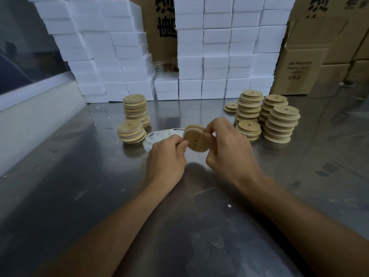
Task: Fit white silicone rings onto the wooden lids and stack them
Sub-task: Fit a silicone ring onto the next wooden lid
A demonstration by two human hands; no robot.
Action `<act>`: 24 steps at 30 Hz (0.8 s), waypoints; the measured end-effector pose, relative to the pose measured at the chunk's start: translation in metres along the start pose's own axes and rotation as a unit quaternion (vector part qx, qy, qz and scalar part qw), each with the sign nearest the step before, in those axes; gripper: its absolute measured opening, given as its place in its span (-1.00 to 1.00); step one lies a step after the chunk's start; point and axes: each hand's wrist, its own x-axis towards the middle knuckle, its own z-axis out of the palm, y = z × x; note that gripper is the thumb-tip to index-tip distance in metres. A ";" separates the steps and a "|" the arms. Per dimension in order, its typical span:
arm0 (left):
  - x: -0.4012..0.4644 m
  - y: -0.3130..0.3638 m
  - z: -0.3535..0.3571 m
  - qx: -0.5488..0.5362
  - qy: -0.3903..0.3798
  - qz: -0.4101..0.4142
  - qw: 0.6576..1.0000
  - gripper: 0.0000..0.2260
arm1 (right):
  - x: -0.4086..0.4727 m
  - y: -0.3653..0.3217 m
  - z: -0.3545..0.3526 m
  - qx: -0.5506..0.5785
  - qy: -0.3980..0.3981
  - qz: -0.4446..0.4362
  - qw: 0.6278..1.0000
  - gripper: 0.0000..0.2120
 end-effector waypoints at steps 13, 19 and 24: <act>0.013 -0.011 -0.013 -0.266 0.012 -0.100 0.959 -0.77 | -0.001 0.019 0.012 0.104 0.065 0.138 0.983 -0.91; 0.037 -0.035 -0.039 -0.377 0.125 -0.241 0.886 -0.76 | -0.002 0.028 0.012 0.131 0.070 0.186 0.971 -0.89; 0.044 -0.061 -0.051 -0.403 0.144 -0.303 0.852 -0.76 | -0.001 0.031 0.011 0.140 0.078 0.217 0.963 -0.91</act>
